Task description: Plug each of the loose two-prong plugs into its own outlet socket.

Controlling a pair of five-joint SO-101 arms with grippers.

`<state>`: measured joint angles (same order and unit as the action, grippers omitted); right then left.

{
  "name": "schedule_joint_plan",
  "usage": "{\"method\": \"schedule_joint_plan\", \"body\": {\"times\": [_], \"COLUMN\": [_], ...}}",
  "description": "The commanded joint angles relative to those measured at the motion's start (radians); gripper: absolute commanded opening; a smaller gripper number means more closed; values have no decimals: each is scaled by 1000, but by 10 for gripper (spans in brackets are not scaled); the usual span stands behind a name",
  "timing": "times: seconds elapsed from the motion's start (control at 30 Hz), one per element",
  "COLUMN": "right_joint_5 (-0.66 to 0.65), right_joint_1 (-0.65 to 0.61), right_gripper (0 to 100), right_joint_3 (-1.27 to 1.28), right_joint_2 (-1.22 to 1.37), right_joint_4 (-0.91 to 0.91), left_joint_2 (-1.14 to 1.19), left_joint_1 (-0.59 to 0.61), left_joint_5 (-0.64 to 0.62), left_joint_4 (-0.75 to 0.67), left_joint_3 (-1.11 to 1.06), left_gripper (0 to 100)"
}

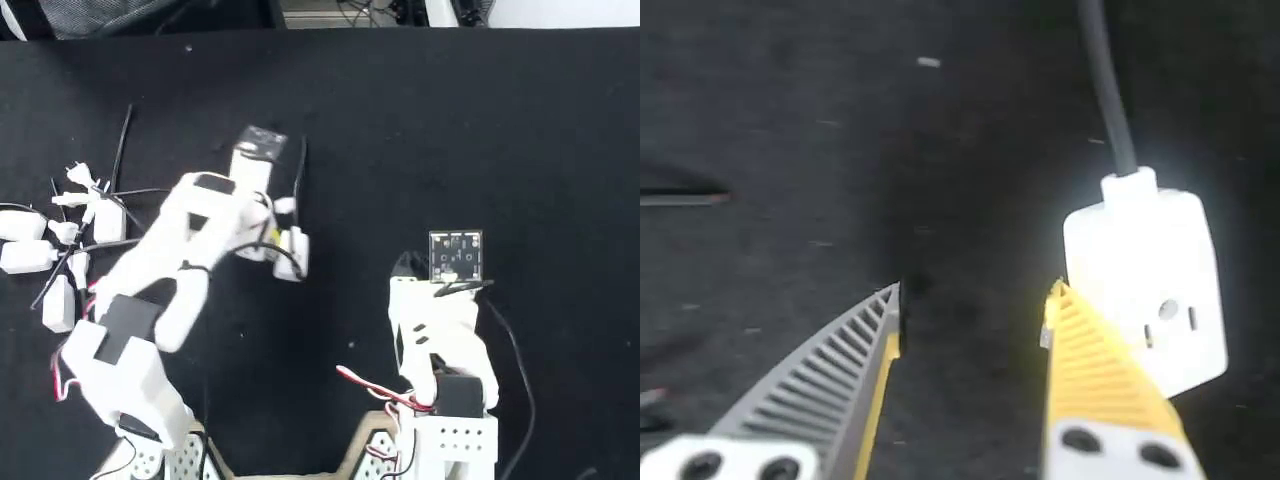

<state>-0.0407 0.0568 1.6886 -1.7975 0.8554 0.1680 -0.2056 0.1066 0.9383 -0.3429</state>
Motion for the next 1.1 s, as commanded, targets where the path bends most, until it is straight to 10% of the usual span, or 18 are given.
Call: {"method": "schedule_joint_plan", "body": {"times": [0.0,1.07], "right_joint_5": [0,0], "right_joint_1": [-6,-3], "right_gripper": [15,15], "right_joint_3": [-30,-35], "right_joint_2": [-48,-48], "right_joint_4": [-28,-28], "left_joint_2": [-52,-92], "left_joint_1": [-88,-216], "left_joint_5": [-35,-311], "left_joint_4": [9,-230], "left_joint_3": [58,4], "left_gripper": [234,288]}}
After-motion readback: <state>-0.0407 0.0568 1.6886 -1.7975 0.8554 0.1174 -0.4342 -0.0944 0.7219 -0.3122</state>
